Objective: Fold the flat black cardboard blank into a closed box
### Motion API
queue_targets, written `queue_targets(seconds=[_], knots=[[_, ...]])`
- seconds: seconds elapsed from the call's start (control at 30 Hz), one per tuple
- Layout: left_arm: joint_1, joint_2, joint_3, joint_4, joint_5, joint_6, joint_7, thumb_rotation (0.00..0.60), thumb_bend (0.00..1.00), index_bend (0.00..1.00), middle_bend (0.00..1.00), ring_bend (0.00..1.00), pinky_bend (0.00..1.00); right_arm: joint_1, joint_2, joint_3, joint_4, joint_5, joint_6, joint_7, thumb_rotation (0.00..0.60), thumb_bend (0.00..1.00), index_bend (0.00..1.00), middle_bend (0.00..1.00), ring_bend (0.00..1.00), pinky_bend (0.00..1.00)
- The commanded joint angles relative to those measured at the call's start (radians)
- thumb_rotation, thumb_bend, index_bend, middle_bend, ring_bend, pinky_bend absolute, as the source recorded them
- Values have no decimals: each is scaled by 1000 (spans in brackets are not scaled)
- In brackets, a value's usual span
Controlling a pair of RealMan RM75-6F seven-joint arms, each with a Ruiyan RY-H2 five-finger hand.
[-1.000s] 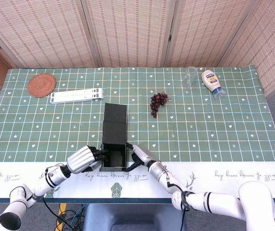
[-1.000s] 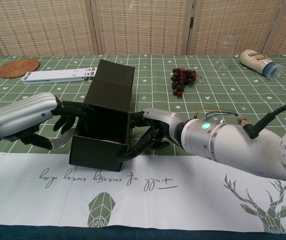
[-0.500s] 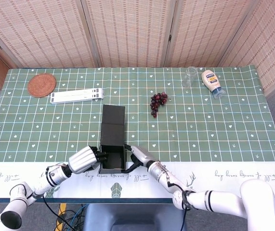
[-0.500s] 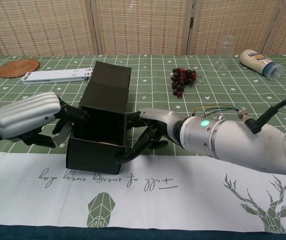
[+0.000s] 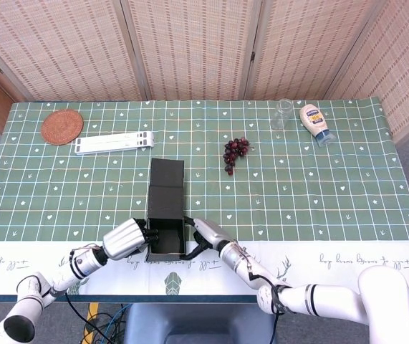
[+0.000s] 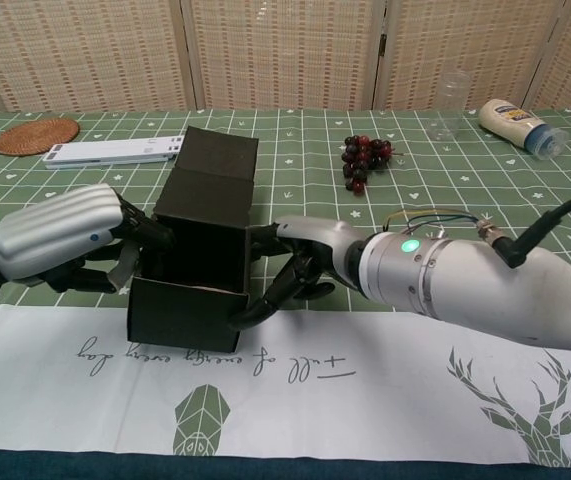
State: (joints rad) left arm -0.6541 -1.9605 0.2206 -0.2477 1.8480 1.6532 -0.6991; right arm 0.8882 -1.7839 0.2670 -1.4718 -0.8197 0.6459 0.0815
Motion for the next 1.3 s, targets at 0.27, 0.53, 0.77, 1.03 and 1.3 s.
queue_targets(seconds=[0.27, 0.53, 0.77, 1.03, 1.3], knots=[[14, 6, -8, -8, -18, -1, 4, 600, 113, 541, 547, 610, 668, -1, 5, -3, -3, 0, 9, 0, 600, 346, 432, 524, 850, 1000], [34, 22, -22, -32, -40, 2, 17, 600, 113, 316, 292, 462, 660, -6, 10, 1, -4, 4, 25, 3, 600, 345, 428, 524, 850, 1000], [53, 47, -46, -80, -68, 8, 17, 600, 113, 232, 197, 359, 657, -11, 12, 1, 1, 8, 43, -2, 600, 346, 423, 524, 850, 1000], [83, 106, -87, -205, -124, -31, -25, 600, 113, 157, 144, 343, 656, -13, 14, 9, 7, 14, 54, -5, 600, 346, 392, 500, 850, 1000], [110, 190, -117, -345, -164, -58, -35, 600, 113, 141, 130, 341, 654, 0, 23, 15, 12, -4, 43, -15, 600, 312, 113, 313, 844, 1000]])
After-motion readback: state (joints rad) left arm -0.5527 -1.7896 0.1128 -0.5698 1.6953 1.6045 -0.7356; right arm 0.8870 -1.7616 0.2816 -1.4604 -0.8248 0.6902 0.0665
